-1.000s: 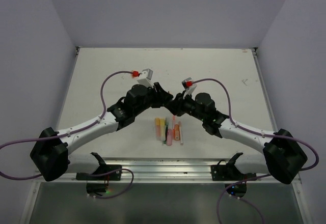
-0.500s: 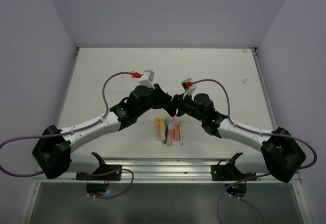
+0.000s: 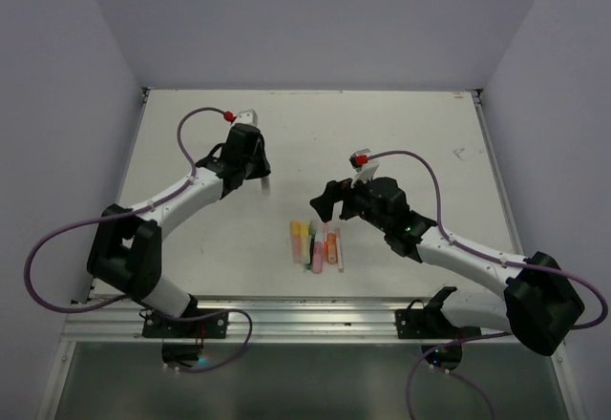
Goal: Open the pen caps
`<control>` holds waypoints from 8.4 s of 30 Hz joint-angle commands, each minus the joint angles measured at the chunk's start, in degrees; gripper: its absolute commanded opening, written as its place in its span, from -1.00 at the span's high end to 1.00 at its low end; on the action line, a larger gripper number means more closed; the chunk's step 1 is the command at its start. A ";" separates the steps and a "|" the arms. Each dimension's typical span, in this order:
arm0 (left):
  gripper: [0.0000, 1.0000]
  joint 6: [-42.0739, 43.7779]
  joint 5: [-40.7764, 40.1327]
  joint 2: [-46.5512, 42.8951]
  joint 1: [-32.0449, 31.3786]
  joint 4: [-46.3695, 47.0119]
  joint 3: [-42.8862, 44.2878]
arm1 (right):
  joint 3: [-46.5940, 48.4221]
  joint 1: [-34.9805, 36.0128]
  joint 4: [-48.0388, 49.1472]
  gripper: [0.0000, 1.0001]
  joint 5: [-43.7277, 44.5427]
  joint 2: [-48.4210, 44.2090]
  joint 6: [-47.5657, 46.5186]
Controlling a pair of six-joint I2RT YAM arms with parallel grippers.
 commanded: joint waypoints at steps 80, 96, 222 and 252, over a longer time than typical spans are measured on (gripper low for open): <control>-0.29 -2.43 7.87 2.08 -11.75 5.82 -10.59 | 2.63 5.26 -23.91 -0.83 18.29 -2.68 2.31; 0.10 -3.40 3.74 7.45 -14.22 1.95 -9.79 | 0.44 5.35 -21.45 -0.84 18.11 -4.53 1.43; 0.18 -12.02 57.26 -27.01 5.11 52.83 -31.59 | 3.86 5.09 18.27 1.00 -29.44 4.09 8.02; 1.00 -14.48 52.16 -21.47 7.04 64.00 -13.50 | -3.08 4.91 16.96 1.00 -38.58 6.72 4.34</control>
